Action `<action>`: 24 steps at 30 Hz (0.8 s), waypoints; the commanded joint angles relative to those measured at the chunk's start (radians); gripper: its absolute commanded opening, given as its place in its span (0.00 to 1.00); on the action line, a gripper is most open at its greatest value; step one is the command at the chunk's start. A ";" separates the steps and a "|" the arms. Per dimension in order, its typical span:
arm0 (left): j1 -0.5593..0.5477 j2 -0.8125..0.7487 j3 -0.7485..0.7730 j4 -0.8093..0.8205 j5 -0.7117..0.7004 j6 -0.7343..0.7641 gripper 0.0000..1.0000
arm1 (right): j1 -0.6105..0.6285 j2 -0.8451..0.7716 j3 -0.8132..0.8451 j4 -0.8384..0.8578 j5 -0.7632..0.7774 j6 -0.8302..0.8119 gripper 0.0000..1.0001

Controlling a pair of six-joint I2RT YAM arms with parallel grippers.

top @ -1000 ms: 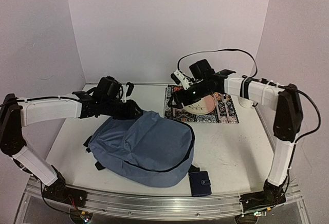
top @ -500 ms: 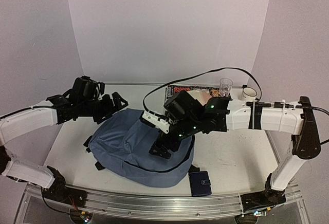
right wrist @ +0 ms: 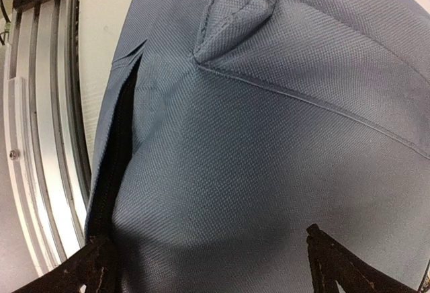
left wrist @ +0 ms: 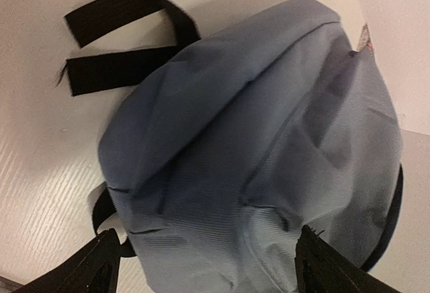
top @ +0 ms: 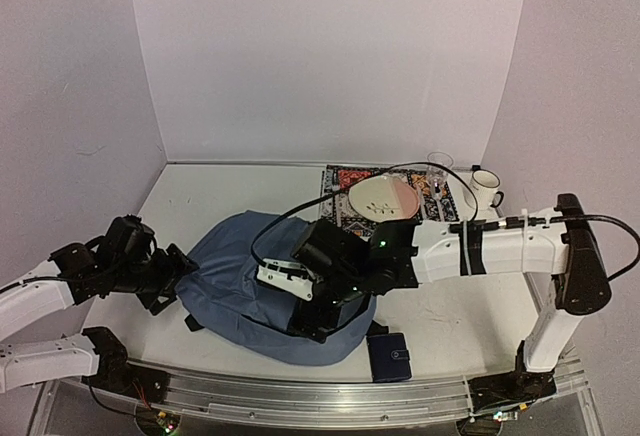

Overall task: Pack the student bag
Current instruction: Pick up the student bag from the center of the board.

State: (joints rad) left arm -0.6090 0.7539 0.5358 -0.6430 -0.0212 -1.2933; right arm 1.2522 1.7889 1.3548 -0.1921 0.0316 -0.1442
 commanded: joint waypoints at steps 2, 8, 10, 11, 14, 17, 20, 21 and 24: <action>0.001 0.019 -0.068 0.004 -0.006 -0.104 0.90 | 0.007 0.024 0.057 -0.047 0.055 -0.014 0.98; 0.001 0.122 -0.131 0.296 0.073 -0.105 0.76 | 0.009 0.026 0.059 -0.050 0.044 -0.008 0.98; 0.002 0.147 -0.152 0.390 0.085 -0.118 0.63 | 0.014 0.012 0.058 -0.064 0.047 -0.011 0.98; 0.001 0.157 -0.153 0.416 0.085 -0.118 0.56 | 0.014 -0.001 0.061 -0.075 0.048 -0.013 0.98; 0.001 0.166 -0.138 0.456 0.064 -0.103 0.29 | 0.014 -0.027 0.066 -0.100 0.057 -0.015 0.98; 0.002 0.135 -0.106 0.451 0.026 -0.073 0.05 | 0.014 -0.030 0.071 -0.121 0.075 -0.006 0.98; 0.002 0.082 -0.050 0.370 -0.048 -0.049 0.00 | 0.015 -0.027 0.095 -0.138 0.046 0.005 0.98; 0.002 0.070 -0.027 0.325 -0.078 -0.039 0.00 | 0.017 -0.029 0.103 -0.143 0.032 0.006 0.98; 0.002 0.052 0.052 0.237 -0.143 -0.004 0.00 | 0.036 -0.027 0.130 -0.163 0.017 -0.006 0.98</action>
State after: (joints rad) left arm -0.6122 0.8523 0.4379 -0.3567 -0.0245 -1.3512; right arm 1.2610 1.8061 1.4204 -0.2820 0.0739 -0.1495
